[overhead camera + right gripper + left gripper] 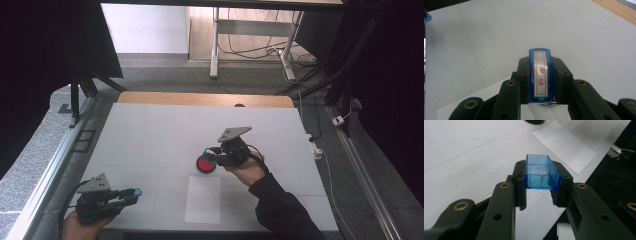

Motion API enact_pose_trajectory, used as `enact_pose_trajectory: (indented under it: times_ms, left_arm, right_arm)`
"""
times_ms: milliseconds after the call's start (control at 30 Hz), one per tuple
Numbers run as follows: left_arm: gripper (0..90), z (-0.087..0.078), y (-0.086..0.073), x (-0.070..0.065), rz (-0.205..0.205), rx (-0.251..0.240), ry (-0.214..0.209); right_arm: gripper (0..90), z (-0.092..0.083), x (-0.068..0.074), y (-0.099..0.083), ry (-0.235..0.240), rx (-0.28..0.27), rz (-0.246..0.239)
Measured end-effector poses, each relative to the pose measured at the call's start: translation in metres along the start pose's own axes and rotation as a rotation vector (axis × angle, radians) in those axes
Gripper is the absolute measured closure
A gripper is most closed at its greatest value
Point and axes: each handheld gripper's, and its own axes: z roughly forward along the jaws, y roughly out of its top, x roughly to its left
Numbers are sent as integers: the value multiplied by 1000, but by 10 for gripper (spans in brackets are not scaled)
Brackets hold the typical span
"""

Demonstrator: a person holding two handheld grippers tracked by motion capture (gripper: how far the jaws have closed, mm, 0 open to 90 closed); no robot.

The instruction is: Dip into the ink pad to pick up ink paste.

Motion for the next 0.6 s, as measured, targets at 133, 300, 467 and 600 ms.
enact_pose_trajectory:
  times_ms: [133, 300, 467, 600]
  left_arm:
    - [685, 0, 0, 0, -1, -1, 1]
    - [685, 0, 0, 0, -7, -3, 0]
    - [685, 0, 0, 1, -11, -3, 2]
    - [685, 0, 0, 1, -14, -4, 2]
  right_arm:
    - [707, 10, -3, 1, -12, 24, -2]
    - [708, 20, -8, -1, -26, 48, 5]
    - [707, 26, -13, -2, -33, 65, 11]
    - [708, 32, -15, -3, -30, 77, 17]
